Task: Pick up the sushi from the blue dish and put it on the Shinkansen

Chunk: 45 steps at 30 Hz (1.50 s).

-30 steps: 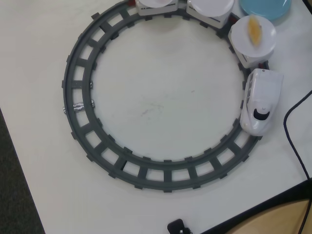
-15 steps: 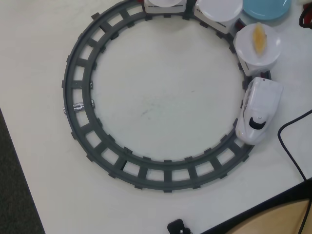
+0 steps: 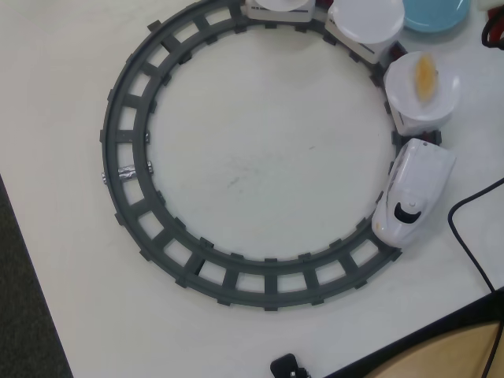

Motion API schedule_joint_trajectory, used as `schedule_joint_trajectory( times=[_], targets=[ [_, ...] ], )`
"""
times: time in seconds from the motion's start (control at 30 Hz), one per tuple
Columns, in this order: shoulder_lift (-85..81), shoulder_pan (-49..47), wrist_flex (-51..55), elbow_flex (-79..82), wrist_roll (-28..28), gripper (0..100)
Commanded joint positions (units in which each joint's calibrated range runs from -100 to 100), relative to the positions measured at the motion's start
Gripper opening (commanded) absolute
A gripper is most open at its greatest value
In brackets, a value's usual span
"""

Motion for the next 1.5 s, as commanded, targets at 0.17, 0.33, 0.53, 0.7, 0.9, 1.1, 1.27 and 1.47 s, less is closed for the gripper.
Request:
schedule_joint_trajectory(
  times=[0.17, 0.33, 0.53, 0.7, 0.9, 1.1, 1.27, 1.47],
  targets=[
    [-0.3, -1.4, -8.1, 4.0, -0.1, 2],
    [4.7, -3.9, -8.9, 3.8, -1.0, 2],
    [9.1, -6.4, -13.7, 3.8, -4.0, 2],
    [12.8, -8.1, -16.8, 3.7, -4.0, 2],
    [19.6, -8.3, -21.7, 1.6, -3.9, 2],
    [27.4, -8.3, -20.8, -6.6, -4.0, 2],
    [27.4, -9.5, -20.7, -10.2, -6.1, 2],
    [26.2, -12.0, -16.6, -10.4, -6.6, 2]
  ],
)
